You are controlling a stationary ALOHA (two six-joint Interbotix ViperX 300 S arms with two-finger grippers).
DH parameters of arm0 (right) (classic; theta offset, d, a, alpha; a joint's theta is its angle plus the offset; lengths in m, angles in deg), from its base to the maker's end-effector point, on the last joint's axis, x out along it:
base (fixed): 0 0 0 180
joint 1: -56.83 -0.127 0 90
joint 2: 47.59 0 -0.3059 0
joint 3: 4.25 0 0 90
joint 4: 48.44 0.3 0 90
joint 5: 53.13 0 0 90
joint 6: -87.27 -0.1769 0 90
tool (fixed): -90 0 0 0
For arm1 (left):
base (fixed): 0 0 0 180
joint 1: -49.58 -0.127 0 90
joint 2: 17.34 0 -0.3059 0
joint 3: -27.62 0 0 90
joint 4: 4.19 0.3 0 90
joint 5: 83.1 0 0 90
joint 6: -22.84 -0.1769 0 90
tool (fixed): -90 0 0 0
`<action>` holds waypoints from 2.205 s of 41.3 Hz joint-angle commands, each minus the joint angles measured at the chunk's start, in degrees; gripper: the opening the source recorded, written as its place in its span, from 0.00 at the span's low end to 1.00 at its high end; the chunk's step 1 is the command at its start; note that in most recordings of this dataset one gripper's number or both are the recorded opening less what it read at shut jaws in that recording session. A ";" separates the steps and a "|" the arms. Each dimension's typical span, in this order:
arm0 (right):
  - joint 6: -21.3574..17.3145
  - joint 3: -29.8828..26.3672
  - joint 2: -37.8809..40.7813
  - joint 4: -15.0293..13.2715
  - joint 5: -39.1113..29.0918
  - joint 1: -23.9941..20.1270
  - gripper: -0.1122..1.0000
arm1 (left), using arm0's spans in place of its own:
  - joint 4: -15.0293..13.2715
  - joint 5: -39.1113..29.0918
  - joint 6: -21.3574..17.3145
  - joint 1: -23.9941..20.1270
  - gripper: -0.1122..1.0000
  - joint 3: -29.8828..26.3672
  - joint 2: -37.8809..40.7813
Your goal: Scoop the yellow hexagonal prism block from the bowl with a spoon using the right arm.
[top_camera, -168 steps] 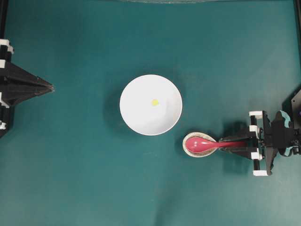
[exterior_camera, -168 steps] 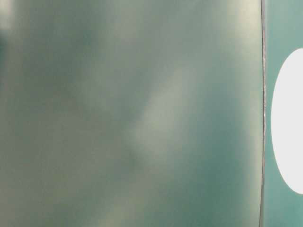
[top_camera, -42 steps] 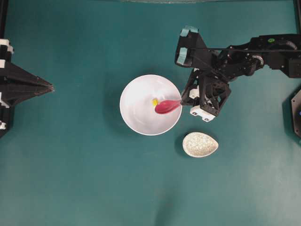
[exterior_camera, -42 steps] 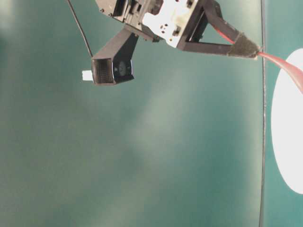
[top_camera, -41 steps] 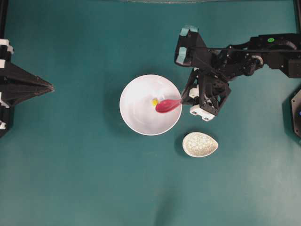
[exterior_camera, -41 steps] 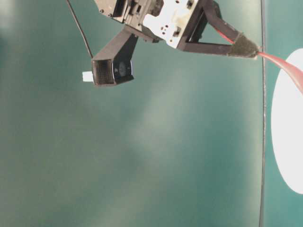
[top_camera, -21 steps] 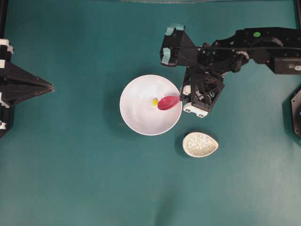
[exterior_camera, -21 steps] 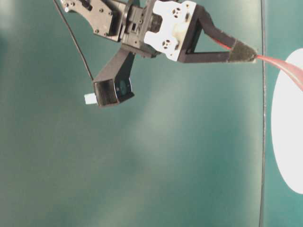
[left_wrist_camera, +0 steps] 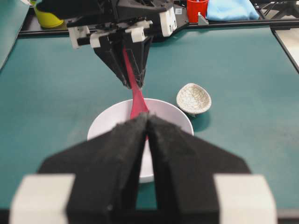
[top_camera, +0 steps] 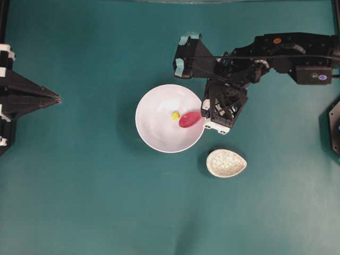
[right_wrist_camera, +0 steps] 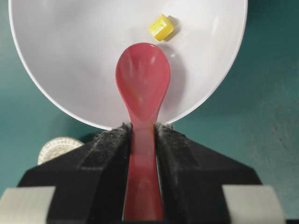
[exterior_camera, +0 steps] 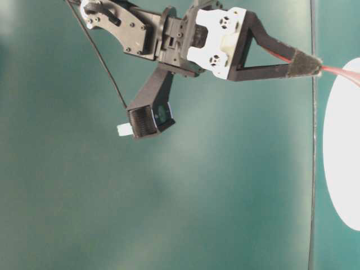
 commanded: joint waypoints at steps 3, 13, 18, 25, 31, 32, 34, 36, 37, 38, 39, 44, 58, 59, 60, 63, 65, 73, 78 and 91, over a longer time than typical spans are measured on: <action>0.09 -1.49 -0.44 -0.09 0.26 -0.18 0.32 | 0.09 0.18 -0.09 0.09 0.18 -1.93 0.18; 0.18 -2.46 1.49 -1.14 1.14 -0.18 0.32 | 0.09 0.18 -0.09 0.09 0.18 -1.93 0.18; 0.53 -3.16 2.64 -1.14 2.29 -0.18 0.32 | 0.09 0.18 -0.09 0.09 0.18 -1.93 0.18; 0.62 -3.96 4.04 -1.14 4.66 -0.26 0.32 | 0.09 0.18 -0.09 0.09 0.18 -1.93 0.18; 0.62 -4.22 4.48 -1.23 6.77 -0.70 0.32 | 0.09 0.18 -0.09 0.09 0.18 -1.93 0.18; 0.62 -4.13 4.48 -1.14 7.29 -0.88 0.32 | 0.09 0.18 -0.18 0.09 0.18 -1.93 0.18; 0.62 -4.13 4.57 -1.14 8.09 -1.23 0.32 | 0.09 0.18 -0.09 0.09 0.18 -2.02 0.18; 0.62 -4.22 4.57 -1.14 9.05 -1.67 0.32 | 0.18 0.18 -0.09 0.09 0.18 -1.93 0.18; 0.62 -4.13 4.57 -1.23 9.40 -1.85 0.32 | 0.09 0.18 -0.18 0.09 0.18 -1.93 0.18; 0.62 -4.22 4.57 -1.14 9.93 -2.11 0.32 | 0.09 0.18 -0.18 0.09 0.18 -1.93 0.18; 0.62 -4.13 4.57 -1.14 10.28 -2.29 0.32 | 0.09 0.18 -0.09 0.09 0.18 -1.93 0.18; 0.53 -4.13 4.57 -1.14 12.39 -2.72 0.32 | 0.09 0.18 -0.09 0.09 0.18 -1.93 0.18; 0.53 -3.60 4.57 -1.14 18.02 -3.60 0.32 | 0.09 0.18 0.00 0.09 0.18 -1.93 0.18; 0.53 -3.43 4.57 -1.23 18.37 -3.60 0.32 | 0.09 0.18 0.00 0.09 0.18 -1.93 0.18; 0.53 -3.43 4.57 -1.14 18.63 -3.60 0.32 | 0.09 0.18 0.00 0.09 0.18 -1.93 0.18; 0.44 -2.81 4.57 -1.14 20.04 -3.60 0.32 | 0.09 0.18 0.00 0.09 0.18 -1.93 0.18; 0.35 -2.37 4.57 -1.23 20.83 -3.60 0.32 | 0.09 0.18 0.00 0.09 0.18 -1.93 0.18; 0.09 -0.44 4.57 -1.23 22.94 -3.69 0.32 | 0.09 0.26 0.00 0.09 0.18 -1.93 0.18; 0.00 0.53 4.48 -1.23 24.08 -3.69 0.32 | 0.09 0.18 -0.09 0.09 0.18 -1.93 0.18; -0.09 2.29 4.31 -1.14 27.51 -3.78 0.32 | 0.09 0.18 -0.09 0.09 0.18 -1.93 0.18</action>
